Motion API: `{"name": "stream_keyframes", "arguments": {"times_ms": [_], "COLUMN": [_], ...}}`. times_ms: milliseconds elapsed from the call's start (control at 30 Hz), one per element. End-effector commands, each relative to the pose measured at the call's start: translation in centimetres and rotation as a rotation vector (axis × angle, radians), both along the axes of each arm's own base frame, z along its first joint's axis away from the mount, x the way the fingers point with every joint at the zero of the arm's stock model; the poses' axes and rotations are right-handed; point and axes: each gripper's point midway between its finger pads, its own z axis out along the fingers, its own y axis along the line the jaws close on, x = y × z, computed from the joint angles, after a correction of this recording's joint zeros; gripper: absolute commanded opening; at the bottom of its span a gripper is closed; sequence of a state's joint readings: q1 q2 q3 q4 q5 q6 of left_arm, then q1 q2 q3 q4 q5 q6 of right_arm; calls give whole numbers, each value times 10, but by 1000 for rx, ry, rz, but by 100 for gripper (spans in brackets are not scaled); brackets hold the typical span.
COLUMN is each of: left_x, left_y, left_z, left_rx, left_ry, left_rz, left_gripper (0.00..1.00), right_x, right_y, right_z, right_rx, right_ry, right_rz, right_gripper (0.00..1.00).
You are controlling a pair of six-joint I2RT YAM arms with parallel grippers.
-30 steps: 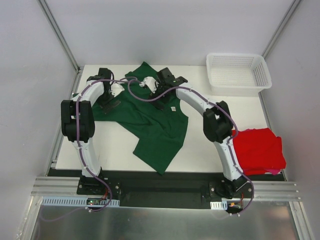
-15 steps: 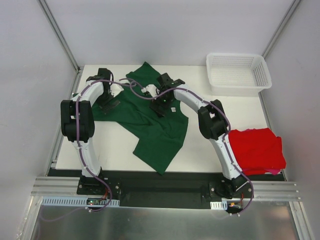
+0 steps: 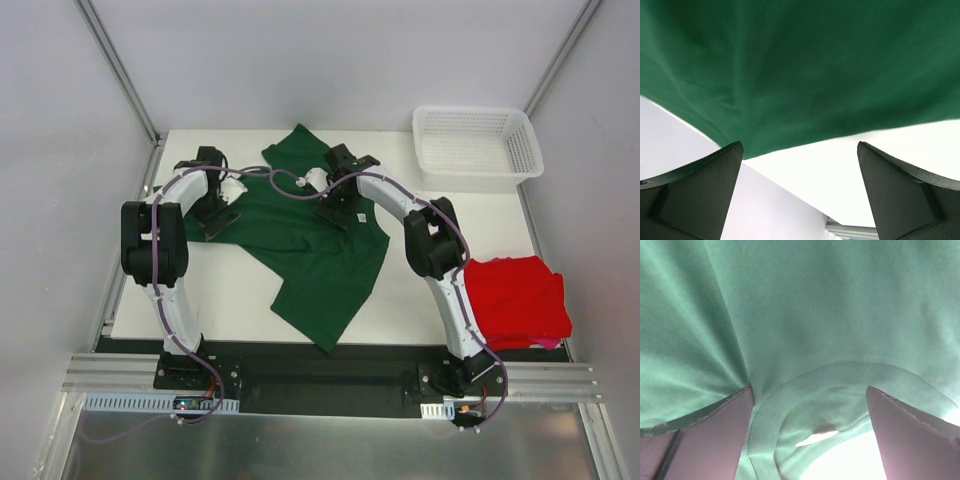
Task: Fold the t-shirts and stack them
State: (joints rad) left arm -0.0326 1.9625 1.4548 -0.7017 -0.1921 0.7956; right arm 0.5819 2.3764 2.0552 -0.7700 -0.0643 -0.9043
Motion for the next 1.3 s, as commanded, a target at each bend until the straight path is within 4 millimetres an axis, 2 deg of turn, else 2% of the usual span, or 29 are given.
{"name": "stream_keyframes", "arguments": {"times_ms": [0,167,333,567,667,800,1033,1100,1167,1267], "left_x": [-7,-14,-32,-72,-80,-73,-33,-31,-33,-39], "left_y": [-4,-6,-4,-1,4,15,34,37,38,38], "left_z": [29,36,38,19,10,6,2,-5,-10,-15], "left_rx": [-25,-40,-32,-19,8,52,86,89,93,90], "left_ry": [-54,-64,-48,54,87,112,121,142,164,194], "left_rz": [21,43,53,-48,-135,-202,-230,-236,-250,-261], "left_gripper": [99,99,99,99,99,95,87,82,72,68], "right_x": [13,22,31,31,27,21,10,9,8,8], "right_y": [-48,-72,-80,-83,-82,-82,-78,-78,-80,-81], "right_z": [22,20,33,46,46,46,47,49,49,50], "right_rx": [-166,-260,-278,-262,-255,-240,-218,-217,-221,-227], "right_ry": [-108,-152,-232,-263,-252,-231,-203,-206,-206,-209], "right_rz": [-12,-25,-56,-92,-93,-105,-100,-97,-98,-95], "right_gripper": [96,96,96,96,96,96,96,96,96,96]}}
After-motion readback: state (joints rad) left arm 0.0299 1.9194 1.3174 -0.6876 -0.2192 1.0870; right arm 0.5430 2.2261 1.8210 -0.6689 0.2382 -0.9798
